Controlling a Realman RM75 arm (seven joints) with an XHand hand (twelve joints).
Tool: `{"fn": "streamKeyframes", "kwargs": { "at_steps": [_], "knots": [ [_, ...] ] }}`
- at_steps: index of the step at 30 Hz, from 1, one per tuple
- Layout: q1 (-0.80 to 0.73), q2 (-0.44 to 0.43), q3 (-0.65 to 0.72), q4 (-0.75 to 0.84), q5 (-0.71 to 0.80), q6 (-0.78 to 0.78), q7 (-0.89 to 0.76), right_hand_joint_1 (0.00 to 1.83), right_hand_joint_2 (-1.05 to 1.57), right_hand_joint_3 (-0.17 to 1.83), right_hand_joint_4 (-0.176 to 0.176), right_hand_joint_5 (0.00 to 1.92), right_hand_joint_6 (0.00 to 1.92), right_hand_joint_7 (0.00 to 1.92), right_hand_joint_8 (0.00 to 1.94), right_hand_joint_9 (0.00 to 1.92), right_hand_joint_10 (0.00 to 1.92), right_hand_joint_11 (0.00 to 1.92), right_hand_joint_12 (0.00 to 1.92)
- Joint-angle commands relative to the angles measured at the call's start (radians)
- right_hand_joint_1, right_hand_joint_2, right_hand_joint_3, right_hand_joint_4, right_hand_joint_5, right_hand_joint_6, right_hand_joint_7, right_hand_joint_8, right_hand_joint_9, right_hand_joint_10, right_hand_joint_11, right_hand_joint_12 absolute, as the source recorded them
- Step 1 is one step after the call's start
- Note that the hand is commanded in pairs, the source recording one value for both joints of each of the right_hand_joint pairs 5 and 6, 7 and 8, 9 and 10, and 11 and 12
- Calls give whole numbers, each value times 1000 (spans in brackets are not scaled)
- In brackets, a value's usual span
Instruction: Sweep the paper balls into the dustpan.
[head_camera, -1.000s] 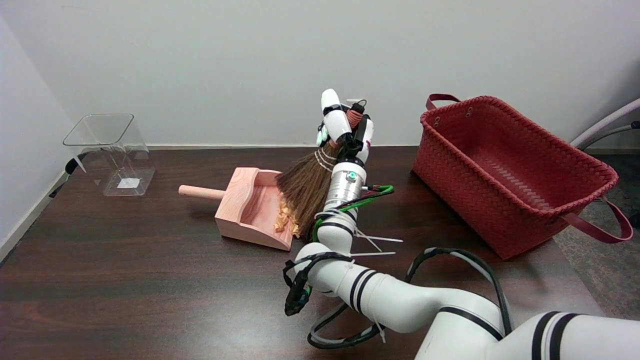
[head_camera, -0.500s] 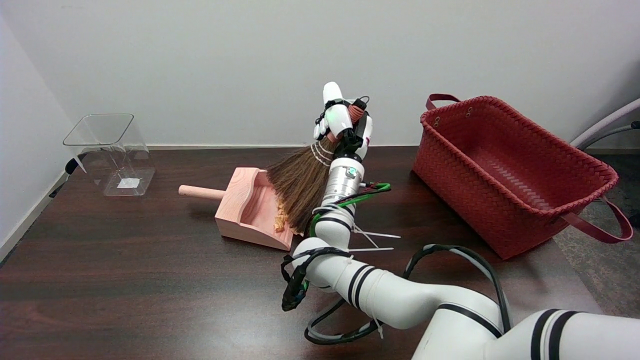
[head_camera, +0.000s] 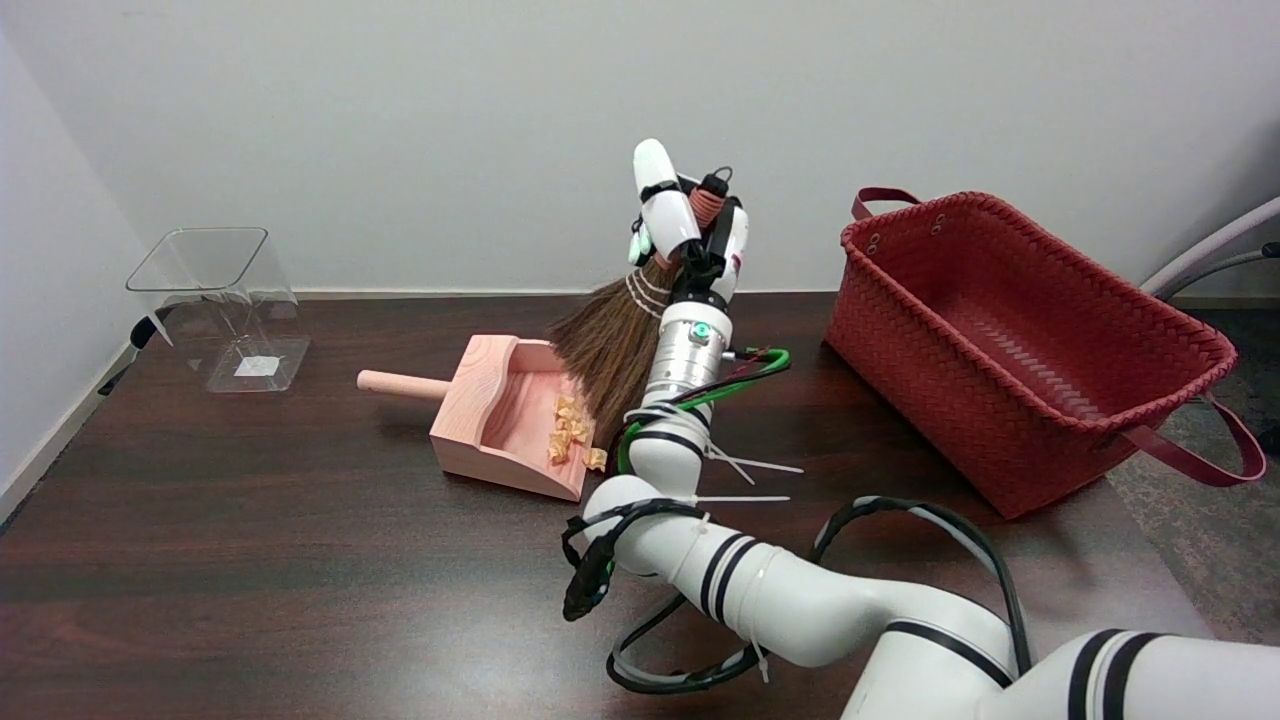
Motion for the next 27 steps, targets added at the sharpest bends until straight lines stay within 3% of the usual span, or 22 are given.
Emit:
{"fn": "streamKeyframes", "kwargs": {
  "at_steps": [1,7,27],
  "knots": [
    [-116,29,-43,289,-143,76,-557,686,1571,146,0,1920,1920,1920,1920,1920,1920,1920,1920],
    [-109,4,-106,271,-154,86,-728,698,1571,135,0,1920,1920,1920,1920,1920,1920,1920,1920],
    [-17,-75,-141,-29,-168,-2,-629,677,1571,191,0,1920,1920,1920,1920,1920,1920,1920,1920]
  ]
}}
